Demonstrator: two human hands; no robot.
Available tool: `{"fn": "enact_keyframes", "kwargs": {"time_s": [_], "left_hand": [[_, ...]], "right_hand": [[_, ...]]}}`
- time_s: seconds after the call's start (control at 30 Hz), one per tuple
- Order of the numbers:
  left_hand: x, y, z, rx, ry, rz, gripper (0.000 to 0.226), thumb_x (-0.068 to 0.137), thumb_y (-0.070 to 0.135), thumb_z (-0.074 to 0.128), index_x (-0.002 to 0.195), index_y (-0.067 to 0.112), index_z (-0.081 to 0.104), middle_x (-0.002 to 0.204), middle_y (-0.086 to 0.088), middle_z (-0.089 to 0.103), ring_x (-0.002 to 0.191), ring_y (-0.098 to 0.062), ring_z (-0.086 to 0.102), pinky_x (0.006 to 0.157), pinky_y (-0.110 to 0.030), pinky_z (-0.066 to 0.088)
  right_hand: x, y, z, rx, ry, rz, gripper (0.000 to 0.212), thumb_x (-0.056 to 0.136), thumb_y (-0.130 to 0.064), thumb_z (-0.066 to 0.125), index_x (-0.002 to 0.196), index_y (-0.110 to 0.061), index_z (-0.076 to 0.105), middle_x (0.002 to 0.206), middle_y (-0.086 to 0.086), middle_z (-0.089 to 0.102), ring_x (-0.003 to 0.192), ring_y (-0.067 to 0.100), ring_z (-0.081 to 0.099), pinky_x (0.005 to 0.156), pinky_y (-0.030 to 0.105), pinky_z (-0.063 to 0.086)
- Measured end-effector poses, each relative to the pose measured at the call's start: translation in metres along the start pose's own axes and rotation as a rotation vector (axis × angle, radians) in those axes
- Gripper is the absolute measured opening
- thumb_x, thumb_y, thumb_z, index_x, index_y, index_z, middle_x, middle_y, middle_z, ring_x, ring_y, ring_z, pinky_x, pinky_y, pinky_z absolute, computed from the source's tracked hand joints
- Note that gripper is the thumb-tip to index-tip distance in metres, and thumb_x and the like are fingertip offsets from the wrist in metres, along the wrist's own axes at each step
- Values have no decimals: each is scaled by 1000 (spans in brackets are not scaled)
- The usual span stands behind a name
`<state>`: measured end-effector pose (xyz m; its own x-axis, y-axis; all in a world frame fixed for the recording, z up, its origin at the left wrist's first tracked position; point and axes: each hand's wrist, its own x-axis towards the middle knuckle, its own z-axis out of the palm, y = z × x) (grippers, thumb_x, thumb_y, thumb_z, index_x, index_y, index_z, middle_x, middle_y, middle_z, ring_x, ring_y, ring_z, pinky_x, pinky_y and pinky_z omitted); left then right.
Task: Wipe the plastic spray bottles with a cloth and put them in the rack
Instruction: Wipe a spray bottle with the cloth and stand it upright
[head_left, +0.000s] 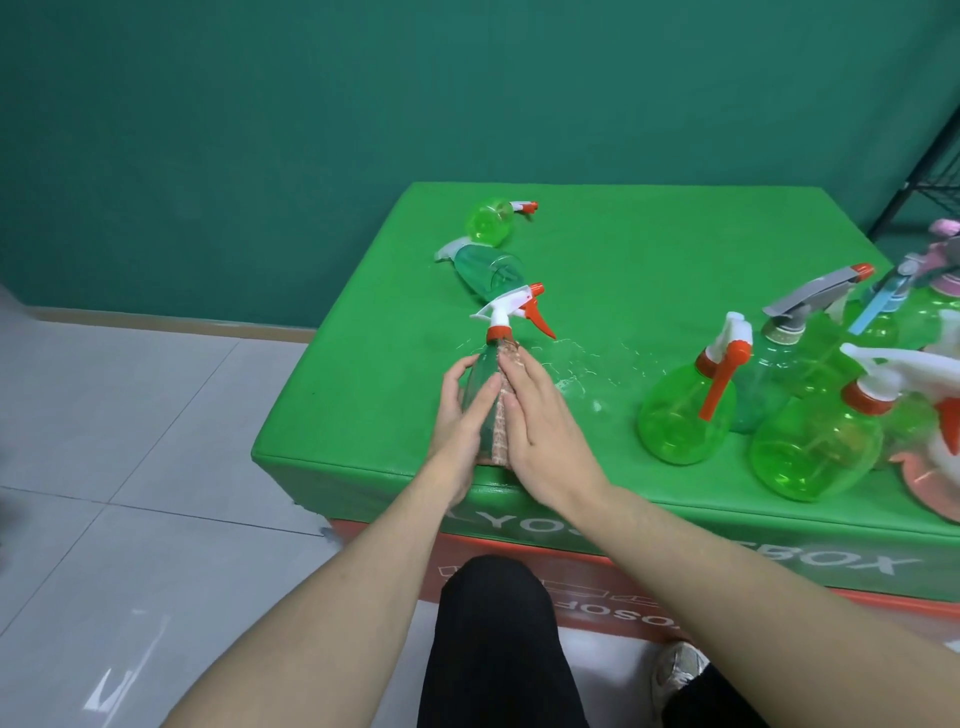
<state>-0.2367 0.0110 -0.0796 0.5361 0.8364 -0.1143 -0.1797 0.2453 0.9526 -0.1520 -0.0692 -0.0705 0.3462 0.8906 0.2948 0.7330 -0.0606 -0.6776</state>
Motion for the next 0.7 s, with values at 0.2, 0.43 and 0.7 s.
{"fn": "enact_keyframes", "kwargs": {"time_s": [0.2, 0.43, 0.7], "left_hand": [[-7, 10, -1, -106, 26, -68, 52, 74, 42, 75, 121, 40, 53, 128, -12, 67, 103, -27, 72, 66, -33, 59], [-22, 13, 4, 2, -32, -135, 70, 76, 58, 76, 138, 45, 45, 131, -3, 68, 113, -25, 70, 94, -49, 57], [-42, 22, 19, 103, -104, -75, 61, 69, 61, 81, 123, 55, 54, 130, -1, 68, 111, -27, 71, 96, -62, 53]], "right_hand": [[-20, -1, -1, -38, -58, -46, 52, 110, -29, 30, 161, -22, 23, 169, -5, 13, 154, 4, 7, 128, 34, 13], [-26, -12, -15, 26, 24, -55, 49, 111, -22, 31, 159, -19, 30, 168, -3, 21, 154, 6, 10, 128, 34, 11], [-5, -16, -45, 192, 57, 72, 45, 110, -22, 31, 154, -23, 41, 163, -6, 33, 150, 5, 25, 126, 28, 16]]}}
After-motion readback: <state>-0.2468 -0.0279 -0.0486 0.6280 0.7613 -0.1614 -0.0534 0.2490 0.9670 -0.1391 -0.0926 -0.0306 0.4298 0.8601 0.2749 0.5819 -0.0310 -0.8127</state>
